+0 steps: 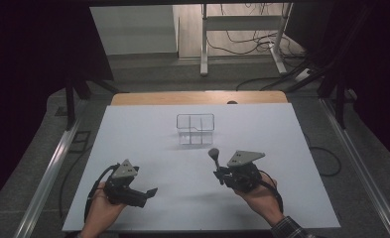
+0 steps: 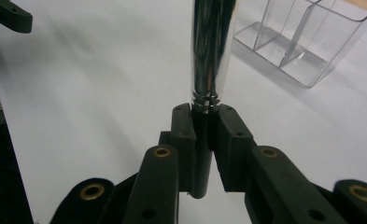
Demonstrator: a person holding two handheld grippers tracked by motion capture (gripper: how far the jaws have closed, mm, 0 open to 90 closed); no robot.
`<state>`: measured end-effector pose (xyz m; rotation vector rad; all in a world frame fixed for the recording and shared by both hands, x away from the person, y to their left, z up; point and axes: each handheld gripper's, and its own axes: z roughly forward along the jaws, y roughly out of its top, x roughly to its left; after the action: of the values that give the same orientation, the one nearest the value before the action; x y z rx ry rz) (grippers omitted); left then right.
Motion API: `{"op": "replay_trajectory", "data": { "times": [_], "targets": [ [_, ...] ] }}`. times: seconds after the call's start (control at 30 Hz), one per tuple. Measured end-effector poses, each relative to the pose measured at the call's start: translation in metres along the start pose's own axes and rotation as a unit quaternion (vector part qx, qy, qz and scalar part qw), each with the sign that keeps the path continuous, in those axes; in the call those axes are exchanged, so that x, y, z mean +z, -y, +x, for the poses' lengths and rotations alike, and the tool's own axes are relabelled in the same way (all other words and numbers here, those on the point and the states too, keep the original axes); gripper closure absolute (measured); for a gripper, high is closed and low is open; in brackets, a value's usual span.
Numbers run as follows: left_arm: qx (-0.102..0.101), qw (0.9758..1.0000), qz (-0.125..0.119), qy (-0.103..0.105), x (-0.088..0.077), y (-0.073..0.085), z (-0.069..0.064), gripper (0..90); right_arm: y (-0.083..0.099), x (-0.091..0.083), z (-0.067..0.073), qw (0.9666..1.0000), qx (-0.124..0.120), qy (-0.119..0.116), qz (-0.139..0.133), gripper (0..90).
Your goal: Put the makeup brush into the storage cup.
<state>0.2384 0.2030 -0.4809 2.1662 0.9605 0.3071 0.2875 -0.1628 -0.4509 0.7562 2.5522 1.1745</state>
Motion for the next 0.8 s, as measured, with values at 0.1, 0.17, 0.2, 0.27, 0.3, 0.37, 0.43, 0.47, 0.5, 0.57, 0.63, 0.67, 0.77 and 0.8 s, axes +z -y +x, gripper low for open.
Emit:
{"op": "replay_trajectory", "data": {
  "times": [0.1,0.17,0.2,0.27,0.3,0.37,0.43,0.47,0.5,0.57,0.63,0.67,0.77,0.8],
  "targets": [
    [-0.002,1.0,-0.002,-0.001,-0.001,0.002,0.001,2.1,-0.001,-0.001,-0.002,1.0,0.003,0.002,-0.003,78.0],
    [-0.004,1.0,-0.002,-0.001,-0.003,0.004,0.002,2.0,-0.001,-0.002,-0.003,1.0,0.006,0.005,-0.006,77.9],
    [-0.006,1.0,-0.001,-0.002,-0.003,0.004,0.003,2.0,-0.002,-0.002,-0.004,0.9999,0.007,0.005,-0.01,77.9],
    [-0.006,1.0,0.0,-0.004,-0.004,0.006,0.004,2.0,-0.003,-0.003,-0.005,0.9999,0.009,0.006,-0.012,77.9],
    [-0.007,1.0,0.001,-0.004,-0.004,0.006,0.004,2.0,-0.003,-0.003,-0.005,0.9999,0.009,0.005,-0.013,77.9],
    [-0.009,0.9999,0.002,-0.007,-0.005,0.008,0.005,2.0,-0.005,-0.003,-0.006,0.9998,0.008,0.008,-0.015,77.9],
    [-0.011,0.9999,0.002,-0.008,-0.006,0.01,0.006,2.0,-0.006,-0.003,-0.007,0.9998,0.007,0.008,-0.015,77.9],
    [-0.012,0.9999,0.002,-0.008,-0.007,0.01,0.007,2.0,-0.007,-0.003,-0.008,0.9998,0.008,0.009,-0.016,77.9],
    [-0.013,0.9999,0.001,-0.01,-0.008,0.011,0.007,2.0,-0.007,-0.003,-0.009,0.9998,0.009,0.009,-0.018,77.9],
    [-0.016,0.9998,0.001,-0.012,-0.01,0.014,0.009,2.0,-0.009,-0.003,-0.012,0.9996,0.014,0.009,-0.021,77.9],
    [-0.018,0.9998,0.002,-0.013,-0.01,0.015,0.01,2.0,-0.009,-0.004,-0.012,0.9996,0.014,0.009,-0.022,77.9],
    [-0.018,0.9997,0.003,-0.014,-0.011,0.015,0.011,2.0,-0.01,-0.004,-0.013,0.9995,0.015,0.009,-0.024,78.0],
    [-0.022,0.9996,0.003,-0.017,-0.012,0.018,0.012,2.0,-0.011,-0.004,-0.016,0.9995,0.018,0.01,-0.026,78.0],
    [-0.024,0.9995,0.003,-0.017,-0.013,0.018,0.012,2.0,-0.012,-0.004,-0.017,0.9994,0.021,0.009,-0.028,78.0]
  ]
}}
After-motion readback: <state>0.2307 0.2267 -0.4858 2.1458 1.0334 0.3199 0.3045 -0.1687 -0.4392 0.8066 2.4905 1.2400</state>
